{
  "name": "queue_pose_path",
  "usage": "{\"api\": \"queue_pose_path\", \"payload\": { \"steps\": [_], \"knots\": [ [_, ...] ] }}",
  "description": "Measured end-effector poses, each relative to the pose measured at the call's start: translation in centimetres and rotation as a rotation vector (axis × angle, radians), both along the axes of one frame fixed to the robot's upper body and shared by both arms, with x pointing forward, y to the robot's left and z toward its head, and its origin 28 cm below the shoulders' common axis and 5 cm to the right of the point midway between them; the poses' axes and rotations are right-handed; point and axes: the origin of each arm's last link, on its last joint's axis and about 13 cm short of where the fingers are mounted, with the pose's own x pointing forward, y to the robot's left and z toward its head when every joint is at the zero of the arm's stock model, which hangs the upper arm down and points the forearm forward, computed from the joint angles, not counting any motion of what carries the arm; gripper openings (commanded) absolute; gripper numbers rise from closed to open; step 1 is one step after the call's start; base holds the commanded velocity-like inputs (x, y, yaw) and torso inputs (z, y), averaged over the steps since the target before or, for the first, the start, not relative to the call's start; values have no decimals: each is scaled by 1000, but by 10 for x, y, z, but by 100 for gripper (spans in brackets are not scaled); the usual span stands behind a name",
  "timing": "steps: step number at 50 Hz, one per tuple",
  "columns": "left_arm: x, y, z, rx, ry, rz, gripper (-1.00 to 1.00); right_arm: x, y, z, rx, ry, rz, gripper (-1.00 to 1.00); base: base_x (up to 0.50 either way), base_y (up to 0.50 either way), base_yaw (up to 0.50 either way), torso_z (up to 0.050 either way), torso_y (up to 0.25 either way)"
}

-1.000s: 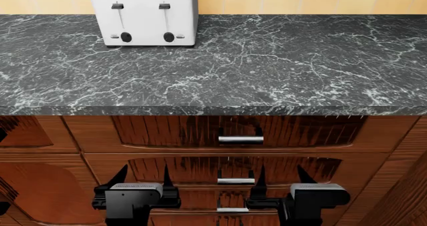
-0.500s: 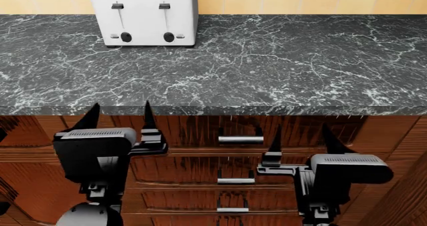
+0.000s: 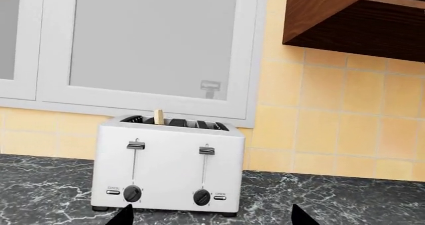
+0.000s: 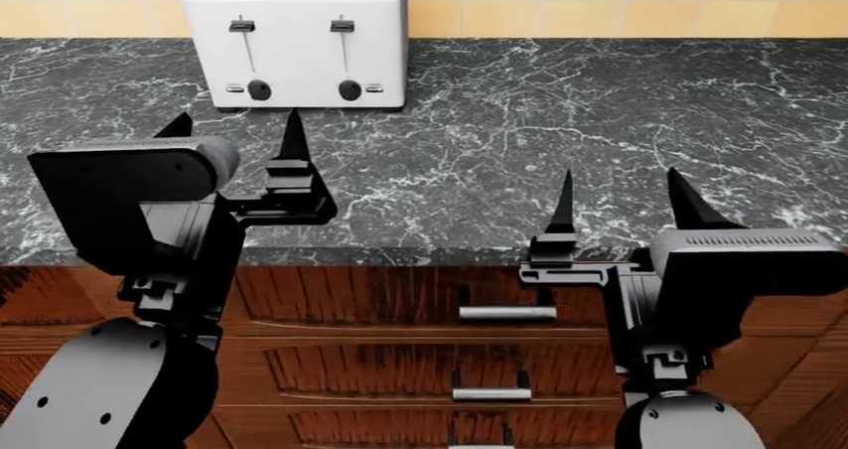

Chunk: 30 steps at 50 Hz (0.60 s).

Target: Push down the lever of the toaster to turn it on.

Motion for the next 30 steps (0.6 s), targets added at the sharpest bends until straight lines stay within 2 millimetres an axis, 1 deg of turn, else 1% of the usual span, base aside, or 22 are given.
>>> {"api": "queue_pose_path", "payload": {
  "steps": [10, 17, 23, 30],
  "knots": [
    [4, -5, 1, 24, 14, -33, 100, 3, -3, 0, 10, 0, 15, 100, 500, 255, 0, 0, 0],
    [4, -8, 1, 40, 16, -50, 100, 3, -3, -1, -3, -11, 14, 100, 464, 400, 0, 0, 0],
    [5, -9, 1, 50, 17, -58, 100, 3, -3, -3, -27, -27, 10, 100, 310, 500, 0, 0, 0],
    [5, -10, 1, 59, 16, -63, 100, 1, -2, -4, -58, -51, -5, 100, 213, 500, 0, 0, 2]
  ]
}}
